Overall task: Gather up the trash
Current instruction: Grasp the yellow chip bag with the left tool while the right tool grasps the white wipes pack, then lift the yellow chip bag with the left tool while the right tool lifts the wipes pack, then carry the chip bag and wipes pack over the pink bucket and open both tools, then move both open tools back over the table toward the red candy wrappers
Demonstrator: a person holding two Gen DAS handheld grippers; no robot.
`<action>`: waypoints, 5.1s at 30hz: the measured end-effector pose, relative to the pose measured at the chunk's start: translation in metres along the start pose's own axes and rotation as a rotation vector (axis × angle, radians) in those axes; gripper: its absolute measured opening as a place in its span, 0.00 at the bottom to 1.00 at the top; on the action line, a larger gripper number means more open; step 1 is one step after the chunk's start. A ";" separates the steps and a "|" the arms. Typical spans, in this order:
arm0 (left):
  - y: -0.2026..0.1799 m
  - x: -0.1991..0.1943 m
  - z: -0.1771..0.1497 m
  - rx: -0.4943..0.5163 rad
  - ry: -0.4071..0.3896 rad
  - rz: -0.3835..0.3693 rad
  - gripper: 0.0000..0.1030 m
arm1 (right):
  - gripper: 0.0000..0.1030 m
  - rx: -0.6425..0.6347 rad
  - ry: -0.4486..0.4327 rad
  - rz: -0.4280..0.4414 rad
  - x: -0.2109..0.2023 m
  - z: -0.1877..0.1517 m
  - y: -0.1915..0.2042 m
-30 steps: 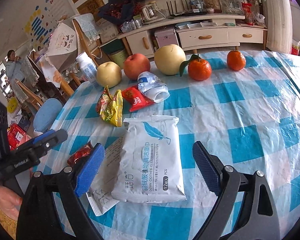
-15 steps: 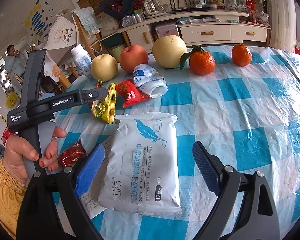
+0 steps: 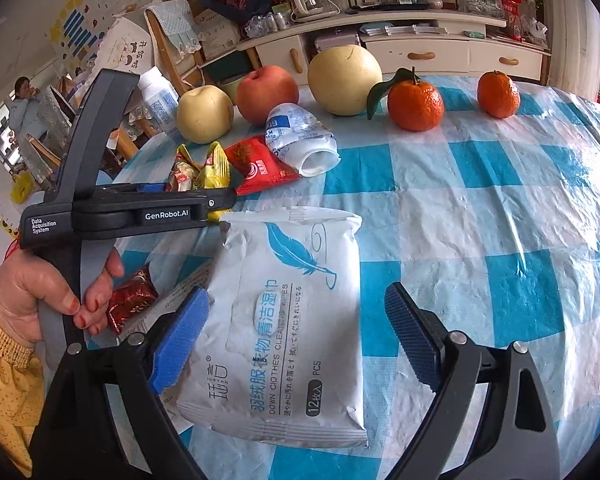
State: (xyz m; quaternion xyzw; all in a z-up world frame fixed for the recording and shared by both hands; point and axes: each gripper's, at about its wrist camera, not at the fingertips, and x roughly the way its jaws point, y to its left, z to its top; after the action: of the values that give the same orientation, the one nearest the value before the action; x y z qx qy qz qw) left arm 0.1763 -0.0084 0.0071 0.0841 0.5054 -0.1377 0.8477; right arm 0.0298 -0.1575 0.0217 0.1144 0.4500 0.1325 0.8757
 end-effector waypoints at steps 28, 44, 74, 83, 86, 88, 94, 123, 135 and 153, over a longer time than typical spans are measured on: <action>0.027 -0.134 -0.128 -0.217 -0.161 -0.010 0.46 | 0.77 -0.144 -0.021 -0.031 0.006 -0.012 0.025; 0.059 -0.179 -0.181 -0.282 -0.242 0.007 0.46 | 0.76 -0.115 -0.129 -0.071 -0.031 -0.026 0.022; 0.151 -0.246 -0.206 -0.439 -0.391 0.137 0.46 | 0.76 -0.307 -0.128 0.121 -0.055 -0.041 0.212; 0.218 -0.274 -0.234 -0.593 -0.426 0.234 0.46 | 0.76 -0.447 -0.105 0.230 -0.041 -0.043 0.313; 0.245 -0.284 -0.247 -0.648 -0.433 0.291 0.46 | 0.76 -0.497 -0.098 0.262 -0.034 -0.044 0.347; 0.265 -0.290 -0.257 -0.691 -0.437 0.314 0.46 | 0.76 -0.537 -0.094 0.280 -0.029 -0.045 0.369; 0.318 -0.298 -0.286 -0.829 -0.426 0.376 0.46 | 0.76 -0.644 -0.075 0.309 -0.007 -0.050 0.429; 0.315 -0.294 -0.286 -0.811 -0.586 0.472 0.86 | 0.89 -0.597 -0.081 0.216 0.011 -0.075 0.413; 0.264 -0.294 -0.253 -0.651 -0.682 0.430 0.86 | 0.89 -0.608 -0.131 0.206 -0.017 -0.083 0.363; 0.172 -0.244 -0.201 -0.380 -0.528 0.319 0.86 | 0.96 -0.513 -0.263 0.222 -0.084 -0.062 0.261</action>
State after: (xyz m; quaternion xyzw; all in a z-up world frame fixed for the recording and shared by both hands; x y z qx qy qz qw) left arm -0.0460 0.2475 0.1267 -0.0358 0.2663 0.0756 0.9602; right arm -0.1015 0.0647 0.1335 -0.0456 0.2693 0.3205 0.9070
